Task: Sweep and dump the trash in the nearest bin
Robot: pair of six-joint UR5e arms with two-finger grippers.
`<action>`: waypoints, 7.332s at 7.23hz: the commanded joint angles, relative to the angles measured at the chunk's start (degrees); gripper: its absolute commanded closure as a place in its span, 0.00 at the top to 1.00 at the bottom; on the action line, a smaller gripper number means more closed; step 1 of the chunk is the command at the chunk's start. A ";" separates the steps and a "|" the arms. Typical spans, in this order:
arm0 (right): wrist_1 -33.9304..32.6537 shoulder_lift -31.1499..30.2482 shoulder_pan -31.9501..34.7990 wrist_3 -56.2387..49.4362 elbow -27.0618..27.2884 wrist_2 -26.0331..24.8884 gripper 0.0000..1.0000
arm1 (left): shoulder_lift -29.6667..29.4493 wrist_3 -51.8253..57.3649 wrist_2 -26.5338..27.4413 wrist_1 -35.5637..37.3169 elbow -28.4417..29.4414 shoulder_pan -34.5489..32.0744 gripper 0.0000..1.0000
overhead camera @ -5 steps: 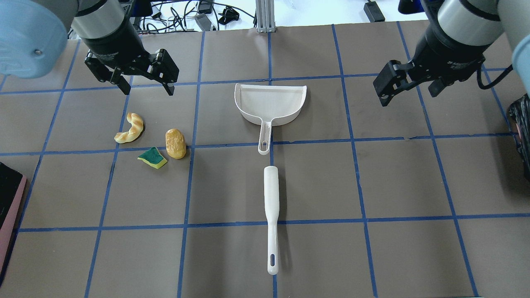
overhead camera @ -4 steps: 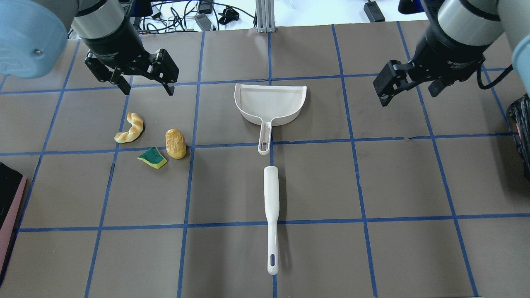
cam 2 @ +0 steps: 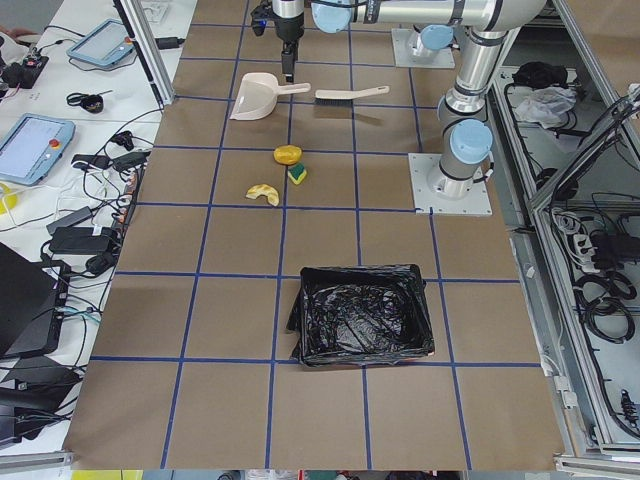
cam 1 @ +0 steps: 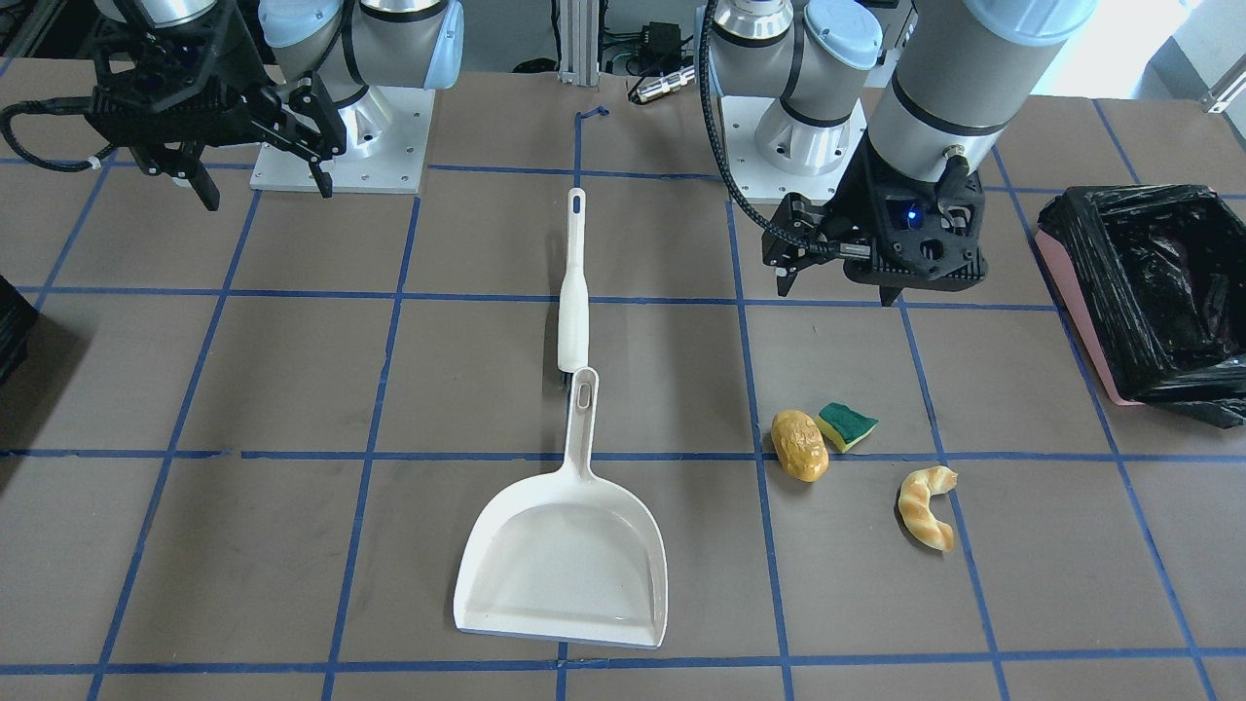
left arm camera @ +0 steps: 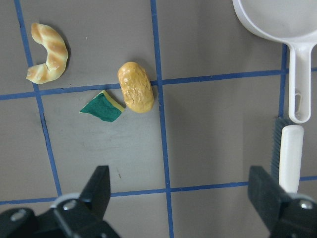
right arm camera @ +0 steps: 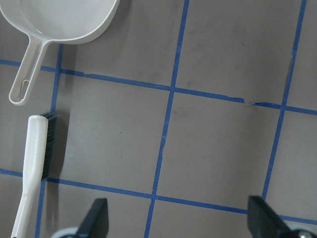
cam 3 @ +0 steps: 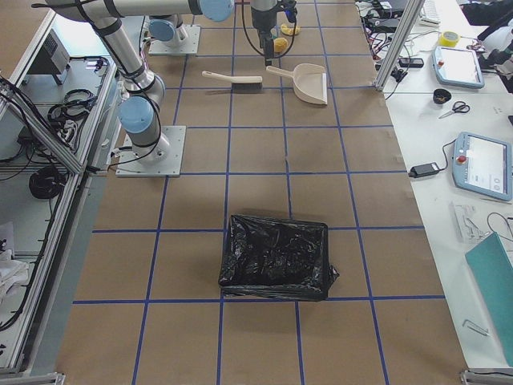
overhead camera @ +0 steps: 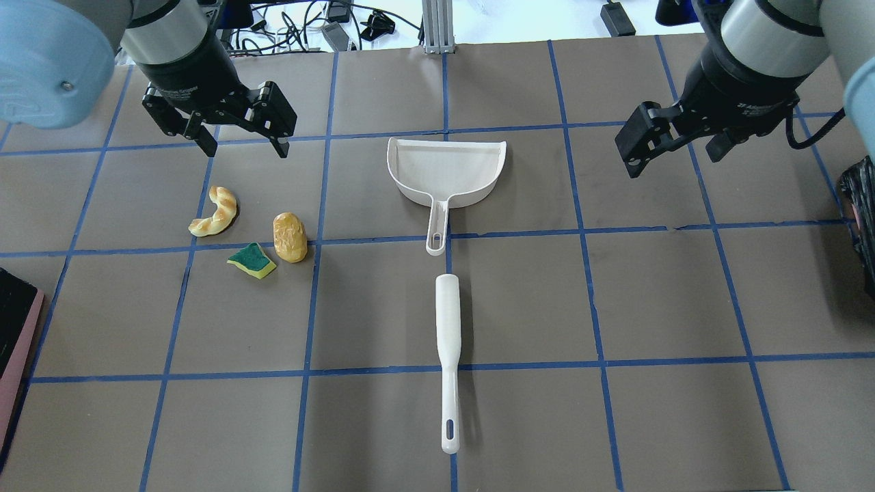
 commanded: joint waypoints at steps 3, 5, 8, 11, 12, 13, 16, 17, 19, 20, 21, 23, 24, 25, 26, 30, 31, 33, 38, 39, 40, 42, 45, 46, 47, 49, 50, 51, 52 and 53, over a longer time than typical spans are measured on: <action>0.63 -0.09 0.35 -0.04 0.35 0.07 1.00 | 0.09 0.00 0.08 0.00 -0.09 0.00 1.00; 1.42 -1.31 3.32 0.75 3.67 2.51 0.99 | 0.97 0.00 -0.19 -0.35 0.17 0.09 1.00; -0.23 -1.51 15.68 10.44 11.67 2.71 0.97 | 3.25 0.00 0.25 -3.16 0.18 -0.09 1.00; -15.92 5.08 30.63 23.48 18.61 1.30 0.95 | 3.25 0.00 0.43 -3.95 0.09 0.26 1.00; -17.98 6.14 32.59 25.51 19.85 0.78 0.95 | 2.21 0.00 -0.36 -3.52 0.26 0.26 1.00; -19.65 7.80 33.22 27.80 20.91 0.95 0.94 | 1.07 -0.09 -0.62 -1.60 0.09 0.26 1.00; -31.60 11.07 37.70 34.30 27.84 -0.28 0.94 | -4.98 -4.90 -3.69 4.80 0.26 -2.44 1.00; -31.80 10.99 38.23 34.76 29.86 -0.37 0.93 | -8.05 -6.31 -3.35 10.67 0.35 -6.55 1.00; -31.89 11.07 39.11 39.40 30.85 0.07 0.93 | -13.77 -10.45 -3.79 16.58 0.35 -11.84 1.00; -31.97 11.42 39.20 40.73 30.85 0.86 0.92 | -16.06 -13.16 -3.70 18.27 0.26 -13.87 1.00; -32.06 11.95 39.55 40.74 30.68 0.86 0.89 | -18.17 -13.27 -3.62 19.24 0.26 -15.63 1.00; -32.06 12.65 40.51 43.10 30.59 0.86 0.88 | -21.95 -13.27 -3.53 22.13 -1.22 -18.53 1.00; -31.89 12.66 41.30 43.72 30.33 0.52 0.85 | -22.76 -13.45 -3.35 25.28 -4.10 -19.94 1.00; -31.89 12.66 41.40 43.81 30.24 0.51 0.77 | -23.02 -13.53 -3.53 27.58 -6.39 -20.21 1.00; -31.89 12.66 41.40 44.68 30.23 0.69 0.71 | -23.03 -13.54 -3.88 27.78 -6.68 -20.56 0.98; -31.71 12.66 41.40 45.31 30.15 0.95 0.27 | -21.63 -13.45 -3.70 22.79 -6.33 -20.74 0.00; -31.97 12.74 41.40 46.79 30.15 0.78 0.16 | -21.62 -13.45 -3.88 22.77 -6.15 -20.74 0.00; -31.89 12.74 41.40 47.42 30.15 0.78 0.02 | -20.84 -12.31 -3.53 22.68 -4.76 -20.31 0.00; -26.21 11.07 40.43 51.37 25.25 -3.96 0.00 | -13.82 16.35 4.43 12.13 1.24 -4.60 0.00; -24.08 11.07 40.26 52.94 22.79 -4.41 0.00 | -11.71 24.96 4.73 10.57 1.06 -0.39 0.00; -23.89 11.33 39.82 56.96 20.85 -4.32 0.00 | -10.04 35.49 5.26 8.29 0.79 5.30 0.00; -23.28 13.35 39.73 58.93 16.82 -3.62 0.00 | -8.18 59.20 6.49 5.29 0.18 18.74 0.00; -16.61 22.21 40.60 65.15 3.65 -2.22 0.00 | -9.66 96.12 10.18 6.85 -0.79 36.51 0.00; -16.59 25.11 41.56 69.09 0.39 0.48 0.00 | -10.62 104.42 10.27 10.08 -1.05 39.78 0.00; -16.68 28.01 43.40 71.22 -3.04 0.60 0.00 | -12.11 111.37 10.71 15.94 -2.10 40.77 0.00; -16.77 33.98 46.65 77.19 -9.46 0.60 0.00 | -16.15 121.60 10.71 25.52 -3.25 41.04 0.00; -16.85 37.15 48.24 79.74 -12.54 0.69 0.00 | -18.00 122.42 10.45 27.23 -3.60 41.04 0.00; -16.77 40.22 49.82 82.72 -16.05 0.69 0.00 | -19.84 123.30 10.45 29.51 -3.60 41.04 0.00; -16.68 42.69 51.14 86.49 -19.04 0.69 0.00 | -20.91 124.53 10.97 31.01 -3.52 40.96 0.00; -16.77 44.19 52.20 90.36 -21.42 1.38 0.00 | -21.61 124.02 11.41 31.38 -3.43 40.87 0.00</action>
